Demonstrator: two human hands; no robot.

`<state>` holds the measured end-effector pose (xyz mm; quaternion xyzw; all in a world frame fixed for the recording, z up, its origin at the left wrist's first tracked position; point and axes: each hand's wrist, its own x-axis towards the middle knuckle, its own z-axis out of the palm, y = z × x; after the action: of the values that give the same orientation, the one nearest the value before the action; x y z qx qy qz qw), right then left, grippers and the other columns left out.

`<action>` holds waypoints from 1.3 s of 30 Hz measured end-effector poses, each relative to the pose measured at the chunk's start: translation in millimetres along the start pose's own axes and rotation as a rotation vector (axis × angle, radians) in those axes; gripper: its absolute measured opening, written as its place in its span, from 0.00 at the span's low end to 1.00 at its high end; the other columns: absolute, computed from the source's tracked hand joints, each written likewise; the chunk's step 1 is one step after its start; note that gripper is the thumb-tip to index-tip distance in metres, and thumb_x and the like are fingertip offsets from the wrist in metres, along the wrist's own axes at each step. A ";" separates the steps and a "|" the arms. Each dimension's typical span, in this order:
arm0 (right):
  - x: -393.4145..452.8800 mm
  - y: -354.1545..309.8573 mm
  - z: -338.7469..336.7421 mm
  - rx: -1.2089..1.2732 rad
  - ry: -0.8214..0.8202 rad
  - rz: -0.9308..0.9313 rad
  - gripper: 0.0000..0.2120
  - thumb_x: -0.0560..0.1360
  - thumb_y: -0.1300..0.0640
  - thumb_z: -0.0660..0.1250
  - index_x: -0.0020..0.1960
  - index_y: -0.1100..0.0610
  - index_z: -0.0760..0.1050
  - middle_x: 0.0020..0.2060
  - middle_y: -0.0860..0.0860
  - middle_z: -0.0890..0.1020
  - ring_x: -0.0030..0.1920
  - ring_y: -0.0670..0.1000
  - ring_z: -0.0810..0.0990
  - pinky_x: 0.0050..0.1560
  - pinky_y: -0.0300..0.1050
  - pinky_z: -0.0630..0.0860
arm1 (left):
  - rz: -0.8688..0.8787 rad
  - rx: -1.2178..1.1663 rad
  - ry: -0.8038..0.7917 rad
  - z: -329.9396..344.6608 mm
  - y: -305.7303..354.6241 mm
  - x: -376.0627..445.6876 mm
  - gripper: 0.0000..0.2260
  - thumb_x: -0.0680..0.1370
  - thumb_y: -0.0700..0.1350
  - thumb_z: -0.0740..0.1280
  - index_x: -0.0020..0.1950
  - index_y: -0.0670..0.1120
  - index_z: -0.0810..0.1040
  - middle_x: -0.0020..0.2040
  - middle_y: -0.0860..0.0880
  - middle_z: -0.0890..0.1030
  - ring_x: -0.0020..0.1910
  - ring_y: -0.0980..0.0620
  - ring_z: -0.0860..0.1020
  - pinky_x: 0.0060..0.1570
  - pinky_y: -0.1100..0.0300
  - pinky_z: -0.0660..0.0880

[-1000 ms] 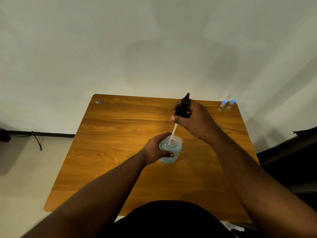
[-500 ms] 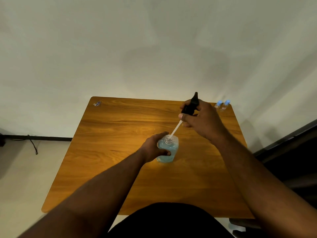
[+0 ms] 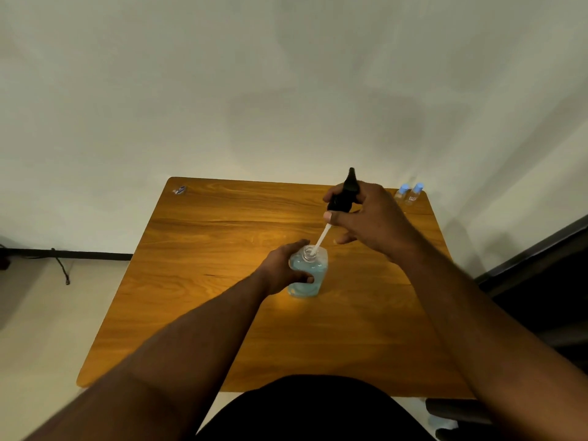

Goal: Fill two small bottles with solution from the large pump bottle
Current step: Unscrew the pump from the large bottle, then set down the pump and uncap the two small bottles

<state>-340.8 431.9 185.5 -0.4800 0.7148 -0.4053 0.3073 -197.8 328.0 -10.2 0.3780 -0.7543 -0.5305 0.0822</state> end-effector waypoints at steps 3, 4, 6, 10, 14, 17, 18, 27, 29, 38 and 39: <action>-7.8 -12.0 -3.8 -0.056 0.021 -0.057 0.14 0.72 0.60 0.72 0.56 0.50 0.77 0.53 0.49 0.79 0.42 0.48 0.83 0.34 0.42 0.83 | 0.001 -0.003 0.003 -0.3 3.1 -0.6 0.43 0.66 0.44 0.80 0.76 0.52 0.63 0.71 0.50 0.72 0.67 0.55 0.70 0.58 0.65 0.67; -11.6 -16.3 -4.6 -0.085 0.009 -0.072 0.15 0.72 0.60 0.72 0.56 0.50 0.76 0.53 0.49 0.79 0.42 0.48 0.83 0.35 0.42 0.83 | 0.002 -0.013 -0.003 0.1 3.1 -1.7 0.44 0.66 0.44 0.80 0.77 0.53 0.61 0.72 0.49 0.71 0.68 0.54 0.69 0.59 0.64 0.67; -20.3 -23.8 -4.9 -0.146 0.002 -0.108 0.15 0.72 0.59 0.72 0.57 0.50 0.76 0.53 0.49 0.80 0.44 0.48 0.83 0.39 0.44 0.83 | 0.010 -0.043 -0.007 -0.6 2.9 -7.2 0.48 0.66 0.46 0.80 0.78 0.57 0.56 0.75 0.50 0.66 0.70 0.56 0.63 0.62 0.61 0.65; -38.3 -40.2 -4.3 -0.232 0.036 -0.273 0.16 0.72 0.56 0.72 0.58 0.49 0.76 0.50 0.46 0.80 0.53 0.45 0.80 0.49 0.37 0.79 | 0.033 0.040 0.116 -15.1 -14.2 -21.9 0.50 0.65 0.51 0.81 0.79 0.57 0.54 0.79 0.50 0.57 0.74 0.58 0.54 0.70 0.57 0.58; -36.8 -42.6 22.1 -0.422 -0.040 -0.558 0.17 0.72 0.61 0.71 0.59 0.54 0.75 0.53 0.50 0.79 0.52 0.44 0.78 0.49 0.34 0.76 | -0.154 0.199 0.122 -53.2 -54.9 -42.5 0.46 0.68 0.49 0.79 0.79 0.54 0.56 0.79 0.45 0.57 0.78 0.46 0.55 0.73 0.51 0.61; -14.6 -23.7 66.5 -0.595 -0.189 -0.715 0.18 0.72 0.68 0.67 0.61 0.59 0.75 0.59 0.56 0.76 0.58 0.53 0.76 0.56 0.45 0.77 | -0.323 0.348 0.090 -83.1 -87.0 -59.2 0.45 0.69 0.49 0.79 0.79 0.53 0.56 0.80 0.43 0.55 0.78 0.41 0.56 0.73 0.47 0.63; -5.0 -14.6 85.6 -0.651 -0.243 -0.736 0.18 0.73 0.69 0.65 0.62 0.59 0.74 0.60 0.57 0.75 0.60 0.54 0.75 0.57 0.47 0.77 | -0.369 0.397 0.072 -92.4 -96.7 -65.2 0.45 0.69 0.49 0.79 0.79 0.53 0.56 0.80 0.43 0.55 0.77 0.40 0.57 0.72 0.47 0.63; 85.2 60.5 239.7 -1.081 -0.705 -0.778 0.12 0.79 0.64 0.56 0.59 0.58 0.72 0.56 0.56 0.74 0.59 0.56 0.71 0.49 0.52 0.78 | -0.594 0.559 -0.023 -141.4 -155.6 -86.1 0.49 0.70 0.48 0.77 0.79 0.57 0.47 0.80 0.44 0.47 0.78 0.36 0.50 0.72 0.37 0.62; 99.4 70.6 263.5 -1.169 -0.793 -0.742 0.11 0.79 0.64 0.57 0.59 0.58 0.72 0.57 0.56 0.73 0.59 0.56 0.70 0.47 0.53 0.78 | -0.603 0.554 -0.011 -150.3 -165.8 -82.1 0.49 0.70 0.48 0.77 0.79 0.59 0.45 0.81 0.45 0.45 0.78 0.37 0.47 0.70 0.33 0.62; 120.5 96.3 322.2 -1.330 -0.983 -0.687 0.14 0.78 0.64 0.59 0.63 0.59 0.70 0.64 0.58 0.68 0.62 0.59 0.69 0.52 0.55 0.77 | -0.614 0.602 0.001 -159.0 -197.7 -70.6 0.49 0.68 0.50 0.78 0.78 0.61 0.48 0.79 0.47 0.43 0.78 0.37 0.45 0.64 0.27 0.63; 119.4 99.6 325.1 -1.321 -0.994 -0.673 0.14 0.78 0.64 0.59 0.63 0.59 0.70 0.64 0.58 0.68 0.63 0.59 0.69 0.54 0.55 0.77 | -0.615 0.600 0.009 -158.0 -198.4 -70.7 0.49 0.68 0.49 0.78 0.78 0.61 0.48 0.79 0.46 0.44 0.78 0.37 0.46 0.64 0.27 0.63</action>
<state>-156.9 248.7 -64.4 -0.8639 0.4079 0.2754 0.1073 30.5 227.8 -94.7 0.5948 -0.7270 -0.2858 -0.1898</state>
